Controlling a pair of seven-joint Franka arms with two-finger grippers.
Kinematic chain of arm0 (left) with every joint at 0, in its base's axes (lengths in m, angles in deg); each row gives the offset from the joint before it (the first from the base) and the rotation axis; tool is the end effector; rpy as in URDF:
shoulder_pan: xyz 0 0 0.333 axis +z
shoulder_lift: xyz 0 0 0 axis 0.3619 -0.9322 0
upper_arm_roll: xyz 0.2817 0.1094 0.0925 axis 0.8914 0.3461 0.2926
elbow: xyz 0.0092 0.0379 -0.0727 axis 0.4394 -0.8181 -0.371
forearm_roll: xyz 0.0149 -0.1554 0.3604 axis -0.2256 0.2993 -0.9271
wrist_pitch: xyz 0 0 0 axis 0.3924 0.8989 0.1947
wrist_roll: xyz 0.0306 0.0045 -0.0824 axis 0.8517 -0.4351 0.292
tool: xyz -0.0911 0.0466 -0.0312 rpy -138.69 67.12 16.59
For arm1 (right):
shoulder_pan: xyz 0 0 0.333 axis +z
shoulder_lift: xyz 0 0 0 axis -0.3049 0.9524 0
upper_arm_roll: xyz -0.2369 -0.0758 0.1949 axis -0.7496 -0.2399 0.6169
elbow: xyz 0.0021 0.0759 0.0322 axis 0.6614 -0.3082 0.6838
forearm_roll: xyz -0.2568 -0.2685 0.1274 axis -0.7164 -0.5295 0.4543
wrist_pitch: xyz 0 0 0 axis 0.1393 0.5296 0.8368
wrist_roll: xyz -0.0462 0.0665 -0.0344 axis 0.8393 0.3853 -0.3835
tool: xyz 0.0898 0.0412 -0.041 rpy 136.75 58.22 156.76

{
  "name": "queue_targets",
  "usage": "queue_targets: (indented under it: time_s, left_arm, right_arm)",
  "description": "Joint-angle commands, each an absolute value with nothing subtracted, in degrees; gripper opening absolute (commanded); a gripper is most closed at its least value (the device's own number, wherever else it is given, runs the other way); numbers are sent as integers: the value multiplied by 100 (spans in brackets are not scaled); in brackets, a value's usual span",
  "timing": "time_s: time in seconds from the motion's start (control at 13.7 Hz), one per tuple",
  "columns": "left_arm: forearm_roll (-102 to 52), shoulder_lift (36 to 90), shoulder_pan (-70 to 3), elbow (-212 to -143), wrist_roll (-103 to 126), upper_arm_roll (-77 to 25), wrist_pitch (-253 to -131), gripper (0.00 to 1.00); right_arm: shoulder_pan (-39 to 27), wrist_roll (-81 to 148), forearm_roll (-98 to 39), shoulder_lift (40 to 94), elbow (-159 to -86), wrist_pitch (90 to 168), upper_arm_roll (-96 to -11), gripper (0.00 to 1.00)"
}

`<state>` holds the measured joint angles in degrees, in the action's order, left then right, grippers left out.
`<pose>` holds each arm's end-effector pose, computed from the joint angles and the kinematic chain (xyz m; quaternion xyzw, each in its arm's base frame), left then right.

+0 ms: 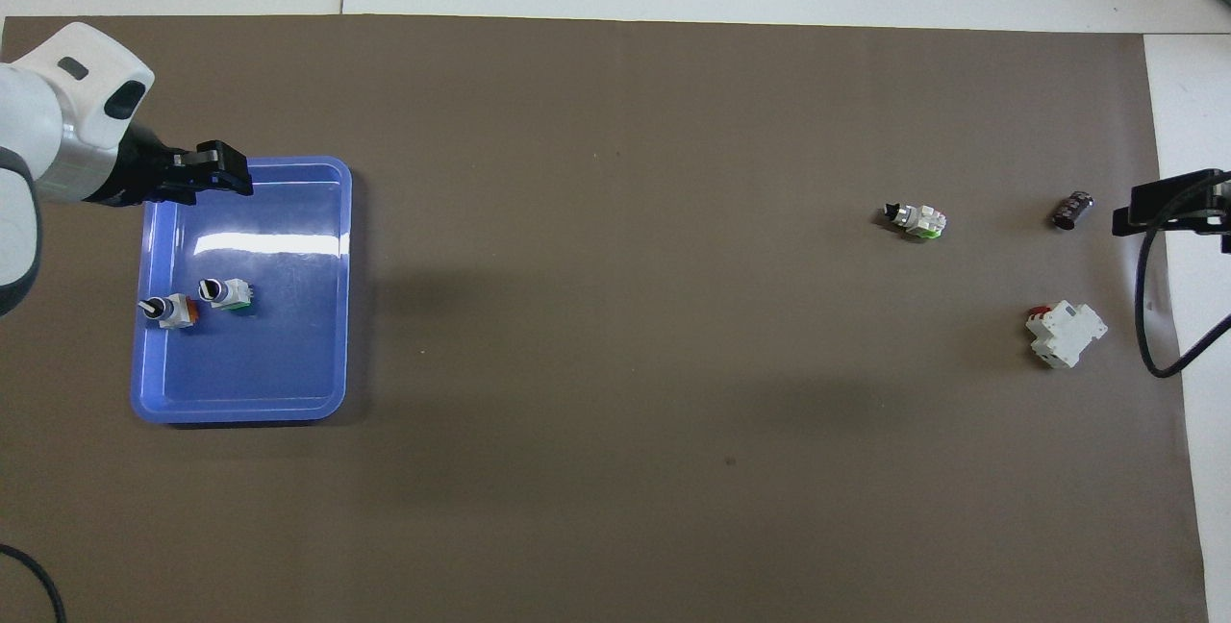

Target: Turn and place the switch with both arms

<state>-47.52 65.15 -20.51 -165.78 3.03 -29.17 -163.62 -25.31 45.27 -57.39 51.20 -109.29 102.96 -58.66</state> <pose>0.6104 -0.0605 0.5147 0.9984 0.0194 0.0379 0.0372 0.5508 -0.0521 0.6330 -0.9964 0.0804 -0.0179 0.0215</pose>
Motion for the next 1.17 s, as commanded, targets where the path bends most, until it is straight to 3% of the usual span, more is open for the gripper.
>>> queue_targets:
  time_s: [0.0,0.15,0.51,0.58,0.66,0.73,1.1]
  left_arm:
    - [-5275,6157,-2498,-15532,295,-2863,-15097,63]
    - [-5294,6103,-2596,-14916,286,-2872,-14444,63]
    - [-5381,6453,-2553,-14649,269,-2828,-13510,65]
    - [-5382,6620,-2544,-14754,269,-2837,-13597,92]
    - [-5373,6691,-2535,-14981,312,-2828,-13728,100]
    - [-5355,6788,-2465,-15123,339,-2828,-13930,100]
    - [-5303,6762,-2430,-15203,277,-2837,-14634,100]
  right_arm:
    - [-2522,4654,-5870,5068,-10956,10170,-5839,100]
    - [-2522,4654,-5861,5068,-10956,10152,-5830,100]
    - [-2155,4662,-5870,5042,-10956,10073,-6083,100]
    - [-1822,4662,-5870,5042,-10956,10082,-6441,100]
    - [-1454,4654,-5870,5050,-10956,10099,-6828,100]
    - [-1224,4654,-5870,5059,-10956,10099,-7075,100]
    - [-1265,4619,-5852,5121,-10869,10047,-7017,100]
